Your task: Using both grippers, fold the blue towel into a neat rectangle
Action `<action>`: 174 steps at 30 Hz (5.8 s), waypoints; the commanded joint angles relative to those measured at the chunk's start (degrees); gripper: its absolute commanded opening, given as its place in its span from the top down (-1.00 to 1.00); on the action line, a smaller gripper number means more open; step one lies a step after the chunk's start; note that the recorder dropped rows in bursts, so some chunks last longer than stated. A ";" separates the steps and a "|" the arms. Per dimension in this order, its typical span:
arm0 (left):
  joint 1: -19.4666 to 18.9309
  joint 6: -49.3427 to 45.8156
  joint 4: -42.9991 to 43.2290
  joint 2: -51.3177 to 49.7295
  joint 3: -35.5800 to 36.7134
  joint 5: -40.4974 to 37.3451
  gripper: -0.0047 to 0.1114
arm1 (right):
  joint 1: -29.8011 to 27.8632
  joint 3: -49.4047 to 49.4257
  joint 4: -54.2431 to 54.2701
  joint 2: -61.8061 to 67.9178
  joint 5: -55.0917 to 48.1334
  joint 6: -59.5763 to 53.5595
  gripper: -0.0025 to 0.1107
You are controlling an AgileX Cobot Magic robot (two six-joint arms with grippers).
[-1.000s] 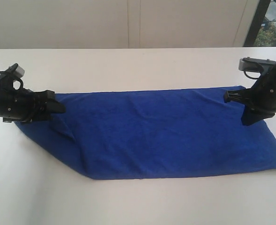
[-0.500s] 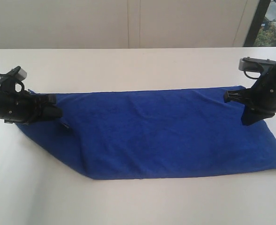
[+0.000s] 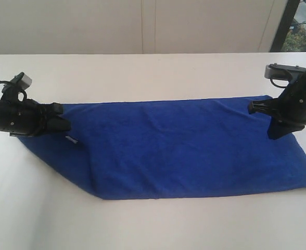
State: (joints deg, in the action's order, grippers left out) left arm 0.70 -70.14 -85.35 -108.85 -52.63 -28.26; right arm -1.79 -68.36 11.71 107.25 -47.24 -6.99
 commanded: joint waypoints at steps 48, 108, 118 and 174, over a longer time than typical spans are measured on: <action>-0.03 43.88 67.89 17.36 -0.14 -16.33 0.92 | 0.07 -0.24 0.21 -0.16 -0.04 -0.52 0.96; -0.03 53.76 67.82 17.50 -1.19 -10.93 0.92 | -0.13 -18.26 -18.30 18.48 14.18 10.31 0.96; -0.03 53.76 67.82 17.50 -1.19 -10.93 0.92 | -2.22 -18.26 -19.50 18.48 11.59 12.15 0.96; -0.03 65.10 75.45 71.79 15.36 -19.87 0.92 | -3.05 7.05 -10.14 -18.56 -0.26 5.07 0.96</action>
State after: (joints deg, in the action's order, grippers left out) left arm 0.70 -5.24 -9.94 -37.77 -37.51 -47.36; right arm -4.15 -61.55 1.33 87.77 -48.63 -0.68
